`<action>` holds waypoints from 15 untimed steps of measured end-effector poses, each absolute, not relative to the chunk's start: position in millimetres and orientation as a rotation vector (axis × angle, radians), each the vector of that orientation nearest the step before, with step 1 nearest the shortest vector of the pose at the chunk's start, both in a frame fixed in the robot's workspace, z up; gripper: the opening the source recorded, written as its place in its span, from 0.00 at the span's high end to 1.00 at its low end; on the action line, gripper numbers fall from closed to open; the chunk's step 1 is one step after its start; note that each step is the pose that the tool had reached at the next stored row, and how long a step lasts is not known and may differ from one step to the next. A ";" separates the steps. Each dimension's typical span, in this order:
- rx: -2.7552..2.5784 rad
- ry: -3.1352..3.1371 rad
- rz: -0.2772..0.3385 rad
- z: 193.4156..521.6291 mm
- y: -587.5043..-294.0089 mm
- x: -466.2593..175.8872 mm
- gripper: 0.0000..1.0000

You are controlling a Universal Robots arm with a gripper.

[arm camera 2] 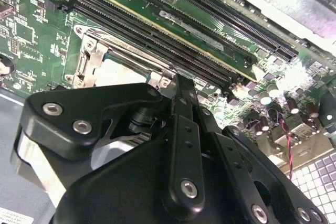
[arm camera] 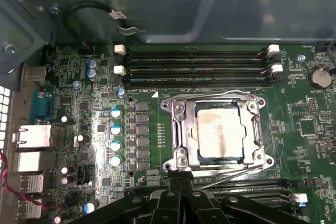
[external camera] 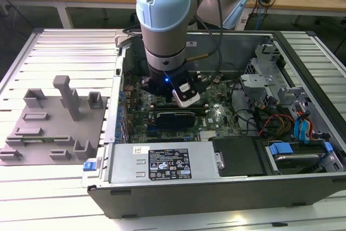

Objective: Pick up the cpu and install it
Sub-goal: 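Install the second cpu locking lever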

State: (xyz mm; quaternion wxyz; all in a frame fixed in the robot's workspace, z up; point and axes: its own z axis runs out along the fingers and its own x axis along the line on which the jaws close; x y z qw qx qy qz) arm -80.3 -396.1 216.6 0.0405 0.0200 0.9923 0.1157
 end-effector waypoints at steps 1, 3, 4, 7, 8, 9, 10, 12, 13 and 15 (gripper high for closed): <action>0.061 3.039 0.354 217.0 -397.2 -80.3 0.89; 0.061 3.039 0.355 217.7 -399.0 -80.3 0.89; 0.062 3.039 0.355 217.5 -399.0 -80.2 0.89; 0.062 3.037 0.369 209.1 -399.1 -80.2 0.89; 0.062 3.036 0.375 208.3 -399.1 -80.2 0.89; 0.062 3.035 0.381 207.6 -399.1 -80.2 0.89; 0.062 3.034 0.388 207.1 -399.1 -80.2 0.89; 0.063 3.033 0.402 206.1 -399.1 -80.2 0.89; 0.064 3.032 0.411 204.4 -399.1 -80.2 0.89; 0.064 3.030 0.423 201.8 -399.1 -80.2 0.89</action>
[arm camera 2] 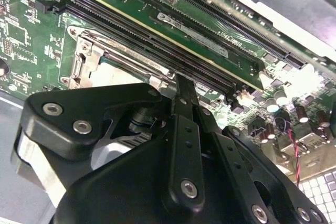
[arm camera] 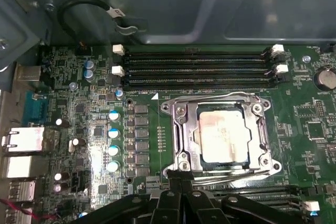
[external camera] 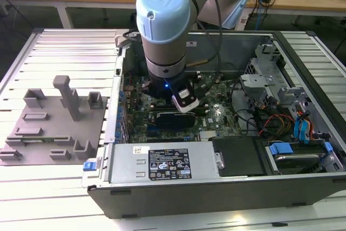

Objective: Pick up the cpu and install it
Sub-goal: 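Install the second cpu locking lever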

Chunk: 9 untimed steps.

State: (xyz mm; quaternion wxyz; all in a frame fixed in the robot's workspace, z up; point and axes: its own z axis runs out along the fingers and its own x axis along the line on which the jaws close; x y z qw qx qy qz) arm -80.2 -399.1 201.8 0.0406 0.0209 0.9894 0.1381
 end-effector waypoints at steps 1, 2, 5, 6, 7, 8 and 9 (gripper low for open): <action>0.064 3.030 0.428 201.1 -399.1 -80.2 0.89; 0.065 3.028 0.440 199.6 -399.0 -80.2 0.89; 0.066 3.025 0.464 197.1 -399.1 -80.5 0.89; 0.066 3.024 0.469 196.5 -399.0 -80.6 0.89; 0.066 3.023 0.476 195.5 -399.0 -80.7 0.89; 0.066 3.022 0.479 194.9 -399.0 -80.9 0.89; 0.066 3.022 0.481 194.4 -399.1 -81.1 0.89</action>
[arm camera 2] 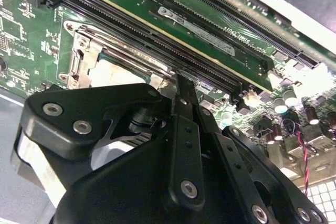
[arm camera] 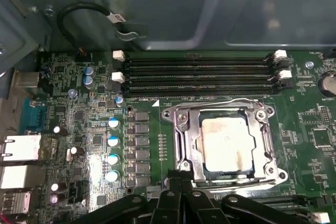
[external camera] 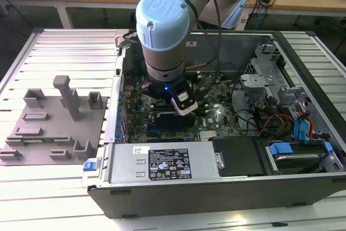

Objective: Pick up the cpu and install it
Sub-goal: 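Install the second cpu locking lever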

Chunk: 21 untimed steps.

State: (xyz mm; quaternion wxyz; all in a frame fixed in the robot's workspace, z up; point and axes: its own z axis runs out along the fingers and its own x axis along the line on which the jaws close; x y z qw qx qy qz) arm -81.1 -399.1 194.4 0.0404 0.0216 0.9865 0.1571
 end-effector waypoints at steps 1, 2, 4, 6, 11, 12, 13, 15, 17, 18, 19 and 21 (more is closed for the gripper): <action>0.066 3.021 0.484 193.6 -399.1 -81.7 0.89; 0.066 3.021 0.486 192.9 -399.1 -82.5 0.89; 0.066 3.020 0.488 191.4 -399.2 -85.3 0.89; 0.066 3.019 0.491 190.1 -399.2 -87.4 0.89; 0.066 3.019 0.491 189.1 -399.1 -88.0 0.89; 0.066 3.019 0.491 189.7 -399.0 -88.0 0.89; 0.066 3.018 0.493 191.0 -398.8 -87.9 0.89; 0.066 3.018 0.493 199.0 -398.9 -87.8 0.89; 0.066 3.018 0.491 207.4 -399.0 -87.8 0.89; 0.067 3.019 0.487 213.2 -399.1 -87.3 0.89; 0.067 3.020 0.482 215.8 -399.1 -86.6 0.89; 0.072 3.024 0.468 217.6 -399.0 -84.3 0.89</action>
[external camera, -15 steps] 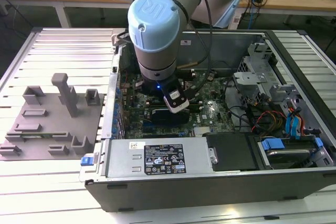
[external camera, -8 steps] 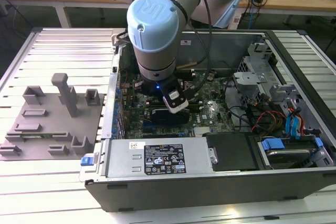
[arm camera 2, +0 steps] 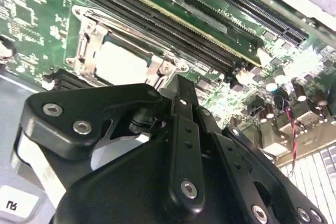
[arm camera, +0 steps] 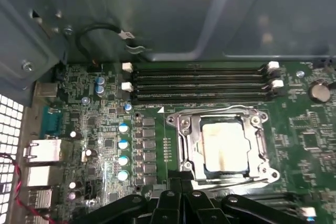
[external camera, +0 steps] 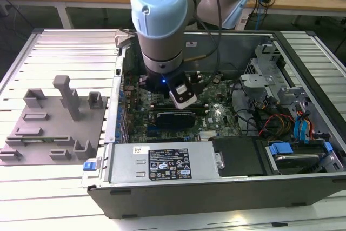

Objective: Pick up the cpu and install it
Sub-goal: 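Install the second cpu locking lever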

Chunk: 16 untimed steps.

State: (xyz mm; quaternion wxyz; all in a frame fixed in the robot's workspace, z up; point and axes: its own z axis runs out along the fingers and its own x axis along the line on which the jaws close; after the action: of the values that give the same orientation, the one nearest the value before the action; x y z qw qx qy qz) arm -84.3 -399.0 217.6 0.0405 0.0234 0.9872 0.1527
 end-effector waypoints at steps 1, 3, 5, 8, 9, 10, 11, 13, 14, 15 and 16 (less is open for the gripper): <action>0.074 3.026 0.460 217.7 -399.1 -82.8 0.89; 0.081 3.028 0.443 217.7 -398.9 -76.4 0.89; 0.085 3.030 0.422 217.7 -398.5 -66.3 0.89; 0.086 3.033 0.406 217.7 -396.9 -54.5 0.89; 0.086 3.033 0.403 217.7 -393.8 -51.3 0.89; 0.086 3.033 0.401 217.7 -390.9 -49.4 0.89; 0.086 3.033 0.399 217.7 -388.3 -48.1 0.89; 0.086 3.034 0.394 217.7 -381.9 -45.6 0.89; 0.086 3.035 0.386 217.8 -374.4 -43.7 0.89; 0.085 3.035 0.384 218.8 -373.0 -43.6 0.89; 0.085 3.036 0.380 221.3 -372.3 -43.5 0.89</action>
State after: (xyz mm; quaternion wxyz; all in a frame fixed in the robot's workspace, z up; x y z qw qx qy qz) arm -43.5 -372.3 221.3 0.0405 0.0279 0.9911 0.1240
